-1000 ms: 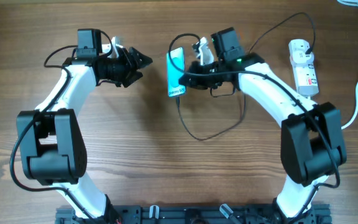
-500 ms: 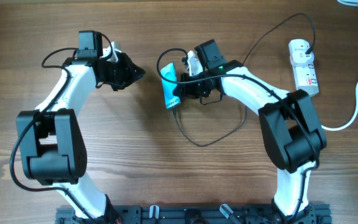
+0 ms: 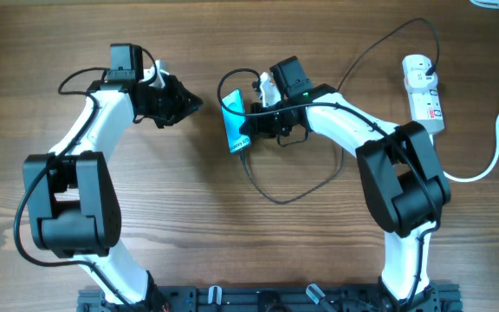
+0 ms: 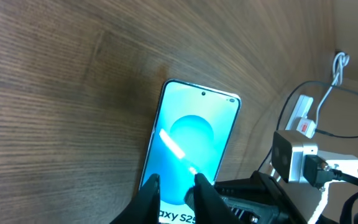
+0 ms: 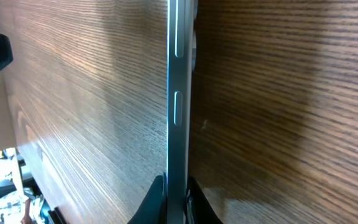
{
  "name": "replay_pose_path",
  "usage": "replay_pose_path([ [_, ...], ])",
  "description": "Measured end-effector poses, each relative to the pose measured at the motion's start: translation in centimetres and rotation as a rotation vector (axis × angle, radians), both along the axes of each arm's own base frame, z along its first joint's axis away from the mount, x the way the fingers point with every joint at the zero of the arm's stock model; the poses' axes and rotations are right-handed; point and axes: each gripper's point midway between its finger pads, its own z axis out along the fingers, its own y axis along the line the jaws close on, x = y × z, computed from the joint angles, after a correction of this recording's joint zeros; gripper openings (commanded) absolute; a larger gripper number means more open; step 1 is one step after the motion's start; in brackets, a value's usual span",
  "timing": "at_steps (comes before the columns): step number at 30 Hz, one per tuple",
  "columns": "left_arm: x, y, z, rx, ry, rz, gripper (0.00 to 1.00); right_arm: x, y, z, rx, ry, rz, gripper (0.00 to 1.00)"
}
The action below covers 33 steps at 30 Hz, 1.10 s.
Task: Plug charger to phone and switch on socket
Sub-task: 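Lower the phone flat onto the table with the right gripper and release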
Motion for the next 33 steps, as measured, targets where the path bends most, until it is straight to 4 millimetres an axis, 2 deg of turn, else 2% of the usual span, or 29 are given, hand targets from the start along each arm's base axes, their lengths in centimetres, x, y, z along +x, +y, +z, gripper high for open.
replay_pose_path([
  [1,-0.2,0.0,-0.1,0.005,0.009,-0.002,0.22,0.0,0.0,0.0,-0.001,0.002,0.000,0.12],
  [3,-0.6,0.2,-0.7,0.044,0.025,-0.007,0.22,0.0,-0.2,-0.2,-0.016,-0.001,-0.004,0.18],
  [5,-1.3,-0.5,-1.4,0.106,0.042,-0.029,0.23,0.1,-0.7,-1.2,-0.053,0.003,-0.014,0.29],
  [7,-1.4,-1.3,-1.5,0.122,0.036,-0.050,0.23,0.1,-1.0,-1.4,-0.071,-0.001,-0.019,0.31],
  [9,-1.5,-2.0,-1.5,0.131,0.028,-0.067,0.23,0.2,-1.2,-1.8,-0.086,-0.006,-0.021,0.39],
  [17,-1.5,-2.0,-1.6,0.141,0.028,-0.066,0.23,0.2,-1.3,-2.1,-0.095,-0.002,-0.023,0.44],
  [19,-1.5,-2.0,-1.6,0.141,0.028,-0.065,0.23,0.2,-1.3,-2.1,-0.094,-0.001,-0.024,0.48],
  [21,-1.5,-1.9,-1.6,0.143,0.028,-0.065,0.23,0.3,-1.4,-1.8,-0.096,0.005,-0.026,0.50],
  [24,-1.3,-1.3,-2.0,0.184,0.025,-0.052,0.30,1.7,-2.7,-0.5,-0.100,0.014,-0.057,0.52],
  [25,-1.2,-1.1,-2.1,0.197,0.024,-0.049,0.36,2.0,-3.2,0.1,-0.103,0.008,-0.055,0.53],
  [27,-1.1,-0.4,-2.4,0.242,0.020,-0.036,0.73,2.4,-4.4,2.6,-0.108,-0.037,-0.047,0.56],
  [28,-0.9,0.3,-2.7,0.281,0.018,-0.022,1.00,2.6,-5.2,4.6,-0.121,-0.081,-0.051,0.61],
  [30,-0.6,1.7,-3.1,0.369,0.014,0.005,1.00,3.0,-7.3,7.9,-0.170,-0.165,-0.077,1.00],
  [31,-0.7,2.6,-3.4,0.414,0.022,0.025,1.00,3.7,-8.8,9.7,-0.193,-0.225,-0.102,1.00],
  [33,-0.9,3.8,-3.8,0.476,0.040,0.044,1.00,5.4,-12.7,12.0,-0.253,-0.326,-0.154,0.99],
])
